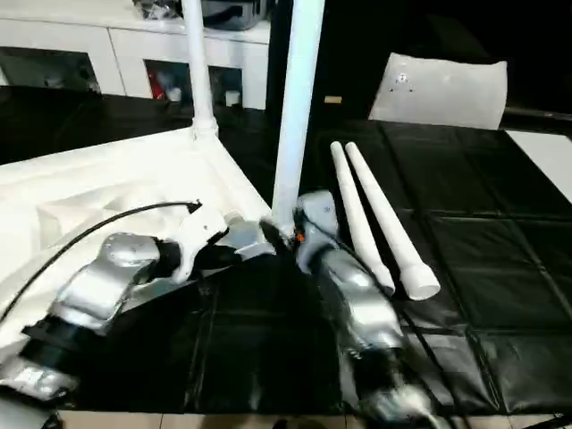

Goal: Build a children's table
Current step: Rotate leg to tighten

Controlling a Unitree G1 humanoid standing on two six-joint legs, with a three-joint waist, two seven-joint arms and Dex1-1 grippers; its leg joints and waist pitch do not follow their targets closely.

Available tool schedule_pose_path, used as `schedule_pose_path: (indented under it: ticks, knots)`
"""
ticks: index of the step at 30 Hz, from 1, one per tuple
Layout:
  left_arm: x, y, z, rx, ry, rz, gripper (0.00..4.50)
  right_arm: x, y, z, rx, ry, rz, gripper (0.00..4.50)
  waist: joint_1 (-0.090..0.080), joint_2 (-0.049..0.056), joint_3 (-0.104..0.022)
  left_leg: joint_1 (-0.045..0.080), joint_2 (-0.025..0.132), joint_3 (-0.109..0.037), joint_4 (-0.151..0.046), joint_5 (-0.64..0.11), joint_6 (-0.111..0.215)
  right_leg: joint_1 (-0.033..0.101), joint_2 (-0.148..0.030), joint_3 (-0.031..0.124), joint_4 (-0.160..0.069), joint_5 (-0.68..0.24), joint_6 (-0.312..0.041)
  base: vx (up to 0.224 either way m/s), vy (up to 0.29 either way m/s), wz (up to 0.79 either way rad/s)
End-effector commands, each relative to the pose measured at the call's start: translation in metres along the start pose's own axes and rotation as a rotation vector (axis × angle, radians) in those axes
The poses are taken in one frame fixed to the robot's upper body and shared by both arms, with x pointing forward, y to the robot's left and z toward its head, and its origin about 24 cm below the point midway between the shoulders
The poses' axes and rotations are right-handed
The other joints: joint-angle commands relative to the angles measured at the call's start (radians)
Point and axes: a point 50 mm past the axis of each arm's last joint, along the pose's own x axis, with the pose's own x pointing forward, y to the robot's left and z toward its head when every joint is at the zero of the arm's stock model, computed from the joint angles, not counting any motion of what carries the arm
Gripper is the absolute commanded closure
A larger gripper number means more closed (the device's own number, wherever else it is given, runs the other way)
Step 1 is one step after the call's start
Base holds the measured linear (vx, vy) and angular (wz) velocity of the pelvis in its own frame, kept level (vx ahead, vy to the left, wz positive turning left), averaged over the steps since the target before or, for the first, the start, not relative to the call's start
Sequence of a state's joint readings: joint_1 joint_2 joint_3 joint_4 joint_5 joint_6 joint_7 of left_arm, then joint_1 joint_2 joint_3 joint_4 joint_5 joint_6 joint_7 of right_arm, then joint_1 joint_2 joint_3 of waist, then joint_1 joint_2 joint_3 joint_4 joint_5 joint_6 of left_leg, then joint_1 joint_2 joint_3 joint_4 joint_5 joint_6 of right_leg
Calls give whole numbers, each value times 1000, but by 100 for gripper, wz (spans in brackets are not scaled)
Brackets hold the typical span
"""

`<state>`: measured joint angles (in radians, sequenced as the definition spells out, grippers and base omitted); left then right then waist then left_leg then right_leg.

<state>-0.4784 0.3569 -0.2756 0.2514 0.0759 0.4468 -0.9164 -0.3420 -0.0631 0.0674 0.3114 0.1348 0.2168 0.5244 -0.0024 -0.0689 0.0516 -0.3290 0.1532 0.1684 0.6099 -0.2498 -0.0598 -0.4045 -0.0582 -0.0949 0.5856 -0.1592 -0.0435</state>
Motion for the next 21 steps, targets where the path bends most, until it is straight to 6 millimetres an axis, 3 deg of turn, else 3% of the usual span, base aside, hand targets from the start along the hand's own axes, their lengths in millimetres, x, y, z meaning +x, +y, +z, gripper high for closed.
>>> schedule_pose_path:
  ticks: [1,4,7,11,21]
  knots:
    - [0,-5,1,35,-54,-85,450,-5,6,4,-22,-19,124,45,6,4,-52,-14,79,-27,-78,-69,99,58,-111,77,-71,-315,-168,0,0,0]
    - [-7,-4,-7,74,-45,-151,450,-21,-6,9,-85,-12,189,11,12,5,-49,-12,79,-25,-80,-62,109,55,-107,74,-73,-325,-165,0,0,0]
    - [-12,-4,-11,130,-44,-225,450,-32,-14,11,-152,23,261,3,15,5,-47,-13,79,-27,-81,-75,114,57,-106,71,-77,-353,-153,0,0,0]
    - [-23,-4,-16,182,-24,-382,450,-48,-23,14,-251,120,441,3,23,8,-47,-10,80,-24,-80,-69,116,55,-107,72,-75,-346,-164,0,0,0]
    - [-34,0,-18,276,37,-543,450,-47,-23,14,-328,224,632,3,44,6,-47,-6,87,-23,-82,-60,93,56,-111,72,-68,-321,-186,0,0,0]
